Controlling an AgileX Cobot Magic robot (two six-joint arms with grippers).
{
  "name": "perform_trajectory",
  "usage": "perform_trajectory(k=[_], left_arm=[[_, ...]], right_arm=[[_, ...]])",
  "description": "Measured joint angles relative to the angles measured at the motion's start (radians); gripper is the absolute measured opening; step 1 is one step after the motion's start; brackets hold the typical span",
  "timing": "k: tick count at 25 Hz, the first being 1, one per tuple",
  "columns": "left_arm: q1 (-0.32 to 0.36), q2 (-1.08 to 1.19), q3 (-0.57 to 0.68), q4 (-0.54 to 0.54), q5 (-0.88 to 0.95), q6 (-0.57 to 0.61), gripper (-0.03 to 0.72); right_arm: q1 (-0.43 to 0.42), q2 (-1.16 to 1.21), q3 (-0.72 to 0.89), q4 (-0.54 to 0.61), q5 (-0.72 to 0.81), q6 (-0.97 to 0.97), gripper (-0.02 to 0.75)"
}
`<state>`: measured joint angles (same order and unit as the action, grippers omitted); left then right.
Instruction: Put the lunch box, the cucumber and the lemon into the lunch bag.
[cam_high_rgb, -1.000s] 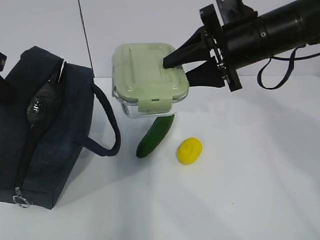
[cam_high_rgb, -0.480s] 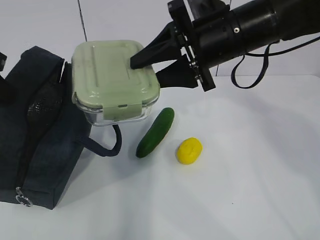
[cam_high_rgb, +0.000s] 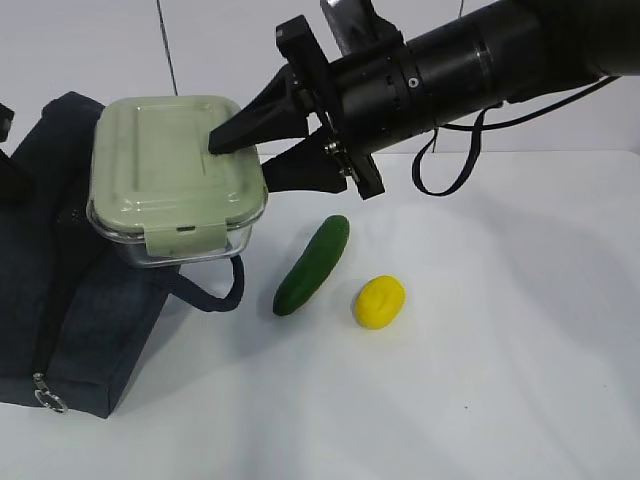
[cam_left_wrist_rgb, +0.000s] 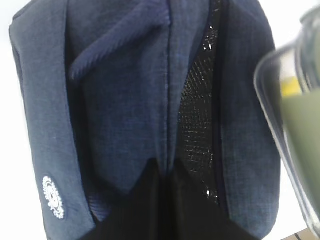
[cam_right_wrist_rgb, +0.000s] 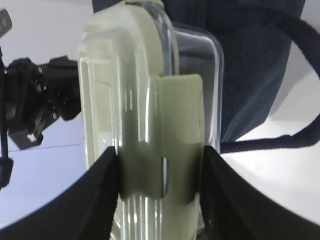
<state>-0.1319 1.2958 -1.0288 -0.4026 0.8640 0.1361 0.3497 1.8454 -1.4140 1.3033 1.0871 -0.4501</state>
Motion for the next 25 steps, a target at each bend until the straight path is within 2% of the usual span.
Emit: perform_trajectory(k=[10,17,21,25], left_arm=[[0.000,0.000,0.000,-0.019,0.000,0.006,-0.006],[0.000,0.000,0.000,-0.028,0.000,0.006,-0.006],[0.000,0.000,0.000,-0.031,0.000,0.007,-0.006],[0.000,0.000,0.000,-0.081,0.002,0.027,-0.006]], right_arm=[[0.026,0.007,-0.008,0.002,-0.042,0.000,0.360],[0.059,0.092,-0.102,0.005,-0.039,0.000,0.360],[0.065,0.112,-0.117,-0.030,-0.055,0.000,0.360],[0.065,0.116,-0.121,-0.042,-0.087,0.000,0.360]])
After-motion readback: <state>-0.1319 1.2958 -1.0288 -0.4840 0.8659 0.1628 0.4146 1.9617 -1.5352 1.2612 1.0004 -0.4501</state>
